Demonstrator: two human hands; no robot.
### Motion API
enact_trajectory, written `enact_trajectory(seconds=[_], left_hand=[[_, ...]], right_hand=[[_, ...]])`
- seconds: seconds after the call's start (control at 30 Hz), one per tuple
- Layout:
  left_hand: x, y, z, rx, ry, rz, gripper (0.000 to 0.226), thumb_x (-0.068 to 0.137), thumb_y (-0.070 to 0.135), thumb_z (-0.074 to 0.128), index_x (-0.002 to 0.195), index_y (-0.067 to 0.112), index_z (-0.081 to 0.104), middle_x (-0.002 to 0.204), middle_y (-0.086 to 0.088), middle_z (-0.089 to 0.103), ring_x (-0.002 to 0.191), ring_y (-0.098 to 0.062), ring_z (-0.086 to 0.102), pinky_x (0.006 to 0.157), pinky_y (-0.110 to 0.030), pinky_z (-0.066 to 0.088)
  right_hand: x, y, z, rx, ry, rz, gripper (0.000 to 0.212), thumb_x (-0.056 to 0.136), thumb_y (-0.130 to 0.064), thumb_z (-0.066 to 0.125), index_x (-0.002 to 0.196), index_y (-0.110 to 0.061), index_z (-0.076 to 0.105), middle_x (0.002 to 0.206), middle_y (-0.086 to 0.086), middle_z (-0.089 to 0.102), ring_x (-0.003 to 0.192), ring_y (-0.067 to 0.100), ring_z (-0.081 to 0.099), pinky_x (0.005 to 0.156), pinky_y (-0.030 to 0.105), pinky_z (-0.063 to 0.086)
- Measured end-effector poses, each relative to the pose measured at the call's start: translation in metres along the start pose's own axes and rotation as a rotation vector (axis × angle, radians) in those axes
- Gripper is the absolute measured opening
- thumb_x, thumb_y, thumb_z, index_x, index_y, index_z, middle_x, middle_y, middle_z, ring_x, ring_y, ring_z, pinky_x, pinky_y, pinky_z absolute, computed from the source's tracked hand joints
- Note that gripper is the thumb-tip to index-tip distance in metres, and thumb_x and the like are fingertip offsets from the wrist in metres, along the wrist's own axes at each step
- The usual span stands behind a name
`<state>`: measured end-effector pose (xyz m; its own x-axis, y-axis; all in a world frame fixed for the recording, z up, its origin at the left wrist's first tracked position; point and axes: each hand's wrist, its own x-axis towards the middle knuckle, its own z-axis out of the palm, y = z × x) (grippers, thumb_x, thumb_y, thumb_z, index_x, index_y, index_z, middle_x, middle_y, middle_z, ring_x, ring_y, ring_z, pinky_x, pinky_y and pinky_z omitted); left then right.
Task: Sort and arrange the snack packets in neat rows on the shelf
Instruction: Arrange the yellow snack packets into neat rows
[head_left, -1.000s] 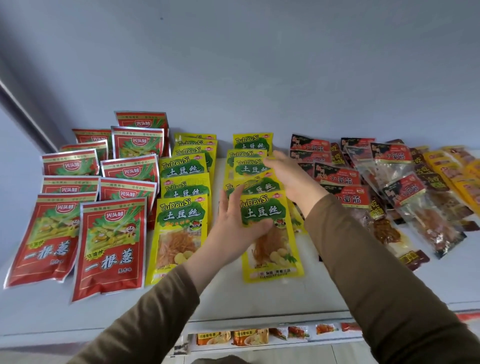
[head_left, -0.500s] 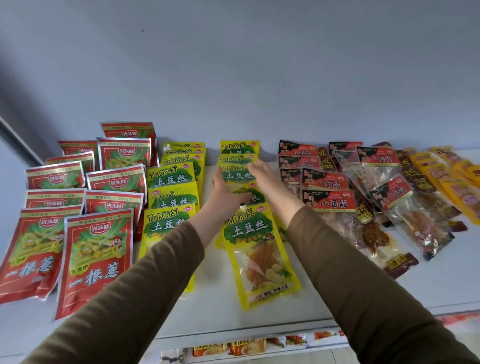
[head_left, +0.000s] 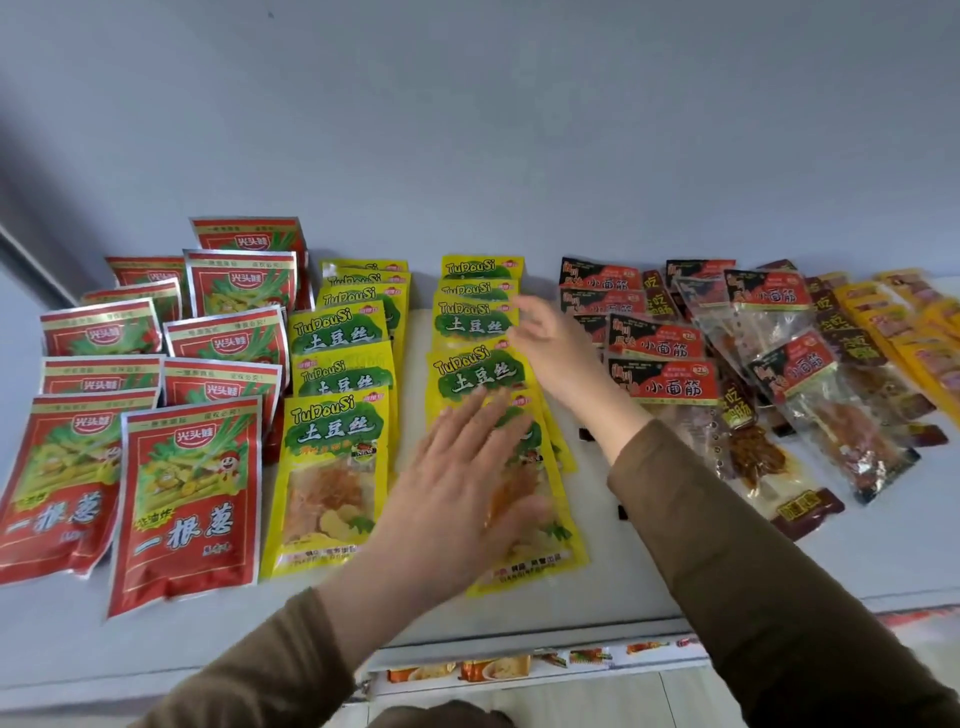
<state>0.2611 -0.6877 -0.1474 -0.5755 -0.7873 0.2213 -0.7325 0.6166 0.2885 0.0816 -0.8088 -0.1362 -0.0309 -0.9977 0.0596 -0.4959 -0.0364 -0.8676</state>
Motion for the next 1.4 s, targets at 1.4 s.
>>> enact_trajectory(seconds=[1.4], left_hand=[[-0.005, -0.003, 0.024, 0.176, -0.167, -0.085, 0.082, 0.092, 0.075, 0.028, 0.163, 0.037, 0.01, 0.173, 0.007, 0.002, 0.158, -0.016, -0.012, 0.122, -0.062, -0.013]], right_hand=[[-0.03, 0.01, 0.032, 0.588, 0.145, 0.343, 0.037, 0.105, -0.033, 0.05, 0.138, -0.018, 0.051, 0.139, -0.001, 0.056, 0.129, 0.017, 0.051, 0.113, 0.041, 0.039]])
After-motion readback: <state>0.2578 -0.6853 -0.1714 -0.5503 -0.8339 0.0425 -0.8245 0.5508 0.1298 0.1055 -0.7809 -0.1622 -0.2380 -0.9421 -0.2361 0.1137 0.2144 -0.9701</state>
